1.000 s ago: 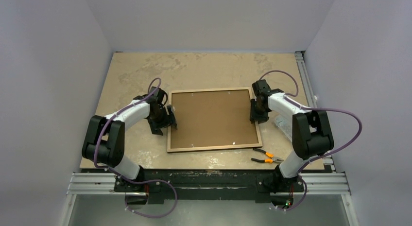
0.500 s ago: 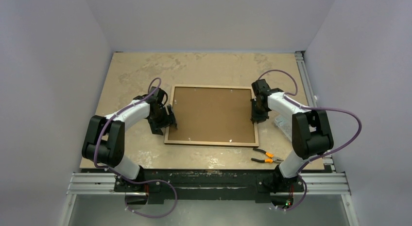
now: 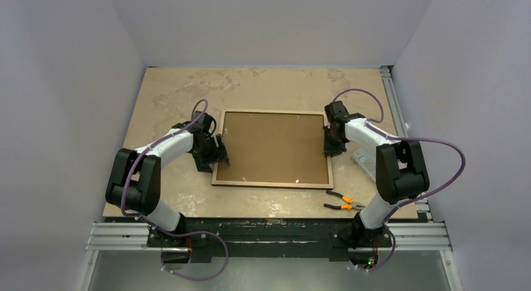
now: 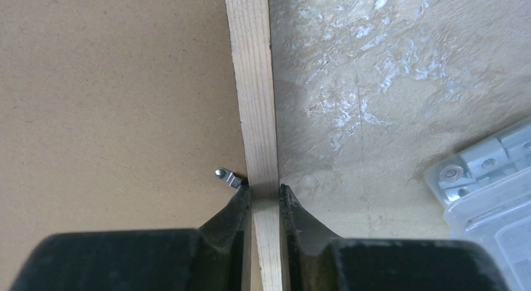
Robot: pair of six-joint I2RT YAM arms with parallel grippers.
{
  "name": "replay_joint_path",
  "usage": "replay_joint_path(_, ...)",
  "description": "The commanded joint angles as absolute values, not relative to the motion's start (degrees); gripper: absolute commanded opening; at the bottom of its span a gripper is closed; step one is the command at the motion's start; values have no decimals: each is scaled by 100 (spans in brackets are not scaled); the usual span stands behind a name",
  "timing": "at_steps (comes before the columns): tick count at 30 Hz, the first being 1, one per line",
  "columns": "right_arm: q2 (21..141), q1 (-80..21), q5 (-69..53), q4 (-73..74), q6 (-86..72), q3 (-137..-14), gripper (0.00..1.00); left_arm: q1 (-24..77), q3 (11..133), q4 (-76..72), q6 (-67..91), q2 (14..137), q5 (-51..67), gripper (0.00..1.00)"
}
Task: Put the photo into the frame
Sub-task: Install the photo frame at the center of the board.
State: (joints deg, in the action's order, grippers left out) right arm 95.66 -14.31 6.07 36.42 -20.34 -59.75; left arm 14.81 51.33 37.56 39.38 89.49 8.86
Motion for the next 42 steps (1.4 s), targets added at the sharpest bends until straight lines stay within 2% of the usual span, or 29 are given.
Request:
replay_joint_path(1,9750,-1415,859,3432,-2134,-6082,5,1485,5151,3592,3858,8957,1009,70)
replay_joint_path(3,9788,-1415,915,3420,-2145,-6094,0,1485,5144,3586,3851,8956,1027,70)
replay_joint_path(9,9589,-1415,773,3410,-2147,-6086,0,1481,5113,3587,3824,8880,1028,70)
replay_joint_path(10,9510,-1413,559,3365,-2144,-6072,4,1485,5101,3582,3828,8862,1035,70)
replay_joint_path(12,9351,-1407,316,3323,-2156,-6049,24,1485,5052,3536,3852,8838,1104,69)
replay_joint_path(15,9241,-1400,15,3244,-2172,-6091,46,1507,4893,3310,3950,8780,1425,66)
replay_joint_path(17,9270,-1377,-237,3222,-2208,-6148,58,1545,4773,3177,4036,8714,1595,63)
replay_joint_path(18,9311,-1344,-375,3214,-2214,-6177,61,1593,4713,3127,4079,8679,1653,62)
replay_joint_path(26,9527,-1163,-851,3173,-2264,-6359,66,2403,4576,2852,4447,8595,1823,62)
replay_joint_path(29,9466,-1123,-755,3218,-2260,-6342,69,2435,4692,2925,4344,8655,1640,68)
replay_joint_path(34,9291,-1041,-618,3277,-2264,-6181,76,2269,5470,3465,4062,8825,1106,75)
replay_joint_path(42,9315,-960,-611,3295,-2237,-6159,78,1829,7097,4162,3655,9860,550,76)
